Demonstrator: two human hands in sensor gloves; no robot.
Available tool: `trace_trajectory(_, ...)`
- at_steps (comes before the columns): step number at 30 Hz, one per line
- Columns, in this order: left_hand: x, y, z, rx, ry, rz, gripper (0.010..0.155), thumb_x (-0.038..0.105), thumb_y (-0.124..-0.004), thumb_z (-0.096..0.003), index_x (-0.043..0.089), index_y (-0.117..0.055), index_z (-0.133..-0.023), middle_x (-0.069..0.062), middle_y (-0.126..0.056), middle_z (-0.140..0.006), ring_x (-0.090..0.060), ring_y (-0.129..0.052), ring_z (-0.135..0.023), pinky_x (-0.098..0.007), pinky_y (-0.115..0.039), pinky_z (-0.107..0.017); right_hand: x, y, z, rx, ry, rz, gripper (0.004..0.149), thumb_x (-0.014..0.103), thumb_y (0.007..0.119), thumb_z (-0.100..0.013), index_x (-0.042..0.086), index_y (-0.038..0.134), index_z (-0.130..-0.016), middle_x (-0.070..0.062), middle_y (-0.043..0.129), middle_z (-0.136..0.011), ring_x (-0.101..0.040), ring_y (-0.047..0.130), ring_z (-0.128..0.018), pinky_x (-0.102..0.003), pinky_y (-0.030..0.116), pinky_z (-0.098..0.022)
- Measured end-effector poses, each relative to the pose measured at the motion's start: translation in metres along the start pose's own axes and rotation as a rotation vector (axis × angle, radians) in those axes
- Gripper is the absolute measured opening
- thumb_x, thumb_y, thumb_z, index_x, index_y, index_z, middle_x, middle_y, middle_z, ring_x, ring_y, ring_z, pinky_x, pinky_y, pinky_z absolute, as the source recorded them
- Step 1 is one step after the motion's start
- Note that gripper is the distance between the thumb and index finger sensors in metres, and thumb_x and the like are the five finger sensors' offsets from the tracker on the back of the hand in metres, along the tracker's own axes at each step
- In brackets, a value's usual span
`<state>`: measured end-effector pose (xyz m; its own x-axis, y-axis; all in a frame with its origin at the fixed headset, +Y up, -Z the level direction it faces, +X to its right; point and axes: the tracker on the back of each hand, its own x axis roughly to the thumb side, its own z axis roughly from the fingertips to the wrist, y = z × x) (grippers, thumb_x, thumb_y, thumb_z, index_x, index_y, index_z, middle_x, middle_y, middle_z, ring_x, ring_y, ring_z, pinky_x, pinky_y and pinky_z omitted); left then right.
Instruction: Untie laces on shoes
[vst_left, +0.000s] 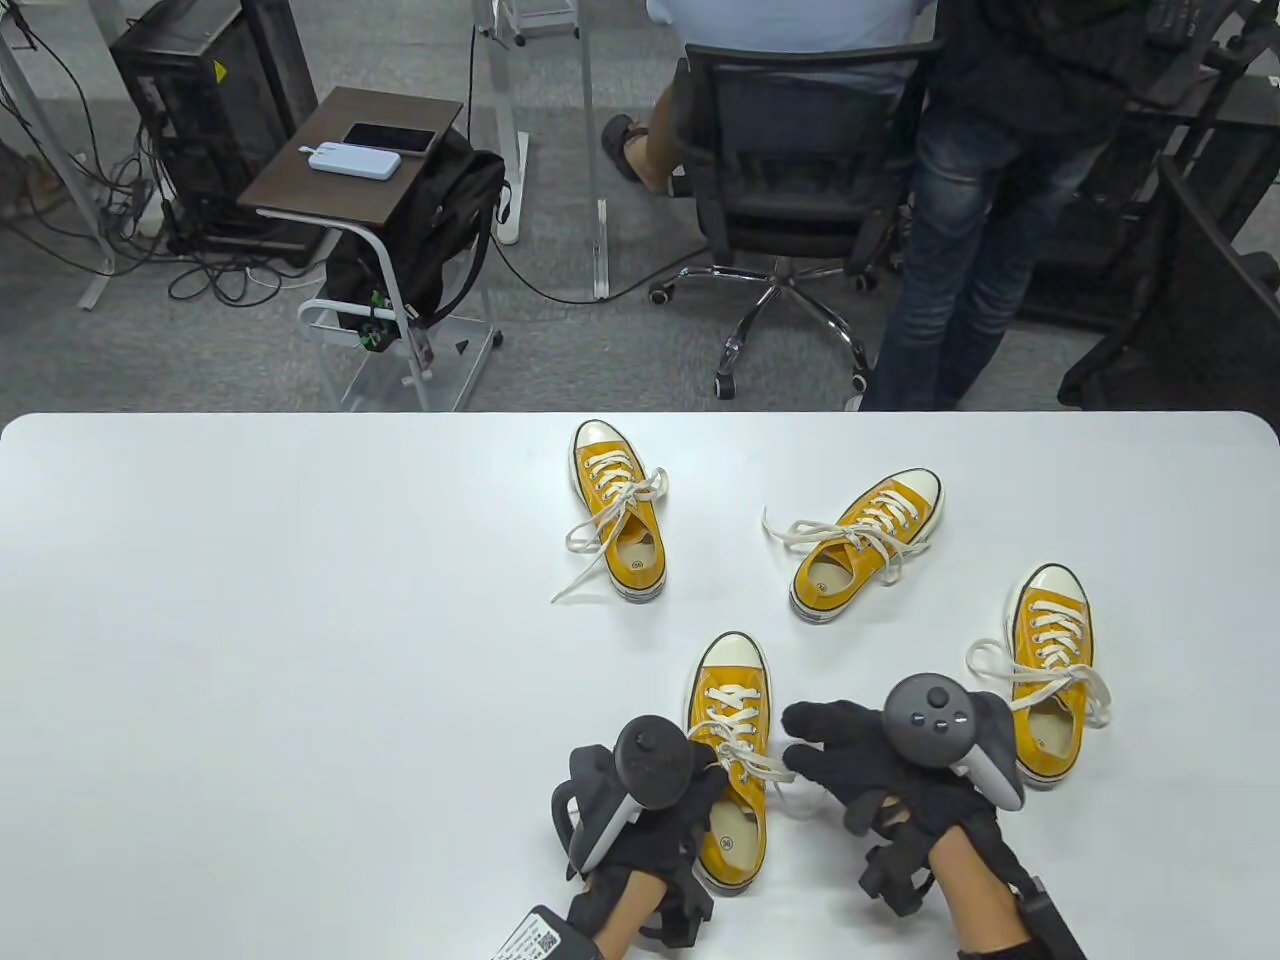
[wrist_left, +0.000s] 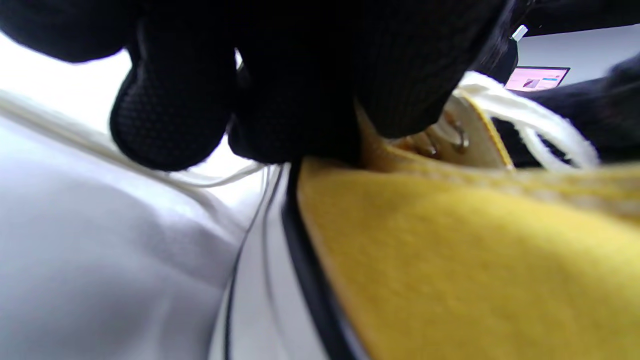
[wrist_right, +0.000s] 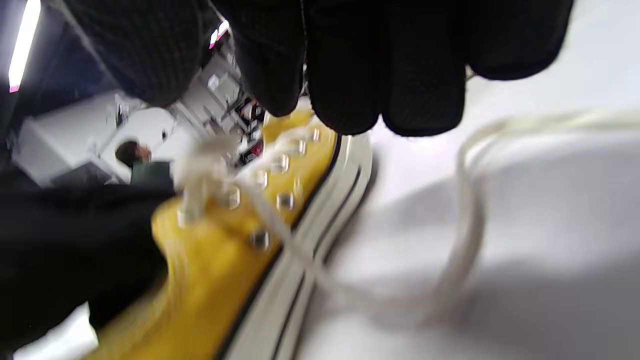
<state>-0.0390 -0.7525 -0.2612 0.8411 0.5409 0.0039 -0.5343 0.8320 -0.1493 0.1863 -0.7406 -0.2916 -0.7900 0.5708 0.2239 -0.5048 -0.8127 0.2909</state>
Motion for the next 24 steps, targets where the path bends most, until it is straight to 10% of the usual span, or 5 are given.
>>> trace_trajectory(3,-0.001,0.0,0.0,0.004,-0.008,0.012,0.04,0.049,-0.081,-0.045,0.03,-0.097,-0.077,-0.001,-0.106,-0.062,-0.031,-0.106,-0.05,-0.044,-0.087,-0.031,0.006,0.002,-0.001,-0.117,-0.051,0.117,0.037,0.042,0.086,-0.04,0.023,0.09,-0.072,-0.012,0.097,-0.077,-0.039,0.098,-0.061,-0.062,0.076,-0.051)
trace_trajectory(9,-0.003,0.003,0.0,-0.01,-0.015,0.049,0.049,0.056,-0.074,-0.0459,0.028,-0.097,-0.078,-0.003,-0.106,-0.063,-0.033,-0.105,-0.049,-0.046,-0.086,-0.031,-0.005,-0.01,0.004,-0.192,-0.003,-0.012,0.037,0.038,0.081,-0.044,0.02,0.083,-0.076,-0.016,0.091,-0.082,-0.041,0.096,-0.063,-0.063,0.074,-0.051)
trace_trajectory(16,-0.004,0.001,-0.001,-0.017,-0.016,0.056,0.046,0.053,-0.075,-0.0462,0.027,-0.096,-0.078,-0.004,-0.105,-0.063,-0.033,-0.104,-0.051,-0.046,-0.086,-0.032,0.007,0.015,-0.004,-0.028,-0.063,0.012,0.054,0.048,0.085,-0.04,0.018,0.081,-0.085,-0.019,0.087,-0.088,-0.044,0.092,-0.068,-0.065,0.071,-0.054)
trace_trajectory(24,0.002,0.0,0.002,-0.014,-0.002,0.009,0.043,0.048,-0.079,-0.0466,0.027,-0.094,-0.081,-0.004,-0.103,-0.065,-0.033,-0.104,-0.051,-0.046,-0.085,-0.033,0.007,-0.008,0.007,-0.251,-0.039,0.015,0.038,0.04,0.083,-0.043,0.021,0.082,-0.077,-0.017,0.09,-0.084,-0.041,0.096,-0.063,-0.062,0.074,-0.051)
